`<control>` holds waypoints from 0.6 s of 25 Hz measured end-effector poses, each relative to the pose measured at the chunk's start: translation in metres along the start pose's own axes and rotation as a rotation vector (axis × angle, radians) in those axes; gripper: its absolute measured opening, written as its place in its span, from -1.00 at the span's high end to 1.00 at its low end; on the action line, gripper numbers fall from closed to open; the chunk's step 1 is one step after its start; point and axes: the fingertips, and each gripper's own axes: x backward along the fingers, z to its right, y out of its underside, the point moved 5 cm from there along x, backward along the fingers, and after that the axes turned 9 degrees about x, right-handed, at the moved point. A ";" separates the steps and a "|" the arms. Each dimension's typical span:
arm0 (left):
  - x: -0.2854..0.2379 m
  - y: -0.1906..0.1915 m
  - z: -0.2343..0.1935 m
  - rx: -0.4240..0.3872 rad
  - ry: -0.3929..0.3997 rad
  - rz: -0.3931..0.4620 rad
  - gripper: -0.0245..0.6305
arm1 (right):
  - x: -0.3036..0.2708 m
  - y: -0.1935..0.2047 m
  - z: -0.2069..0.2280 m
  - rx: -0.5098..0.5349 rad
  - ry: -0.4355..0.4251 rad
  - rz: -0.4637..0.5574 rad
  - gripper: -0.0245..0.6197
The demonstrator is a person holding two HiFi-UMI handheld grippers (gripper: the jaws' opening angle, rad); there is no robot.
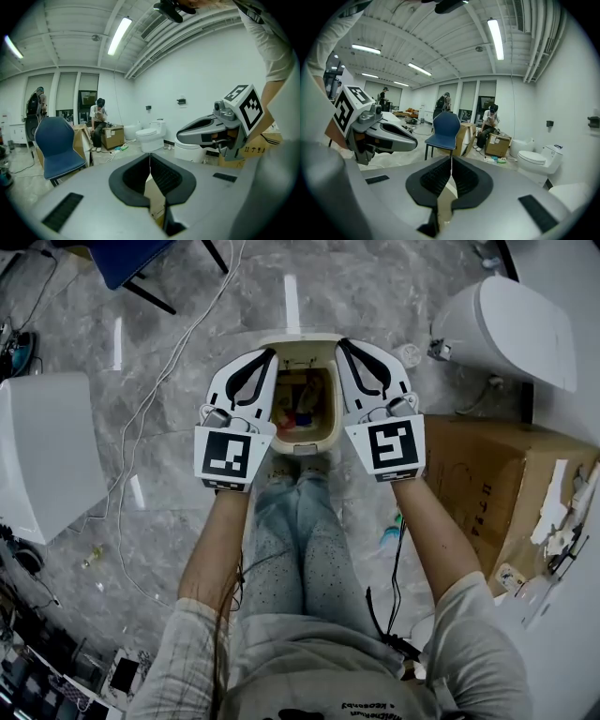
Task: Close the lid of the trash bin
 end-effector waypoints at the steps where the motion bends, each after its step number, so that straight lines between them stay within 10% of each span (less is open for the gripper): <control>1: -0.003 0.001 -0.001 -0.003 0.004 -0.004 0.86 | -0.002 0.002 0.001 0.004 -0.002 0.002 0.82; 15: -0.030 0.022 -0.016 0.008 0.062 -0.070 0.86 | -0.027 0.027 0.004 -0.023 -0.067 -0.028 0.82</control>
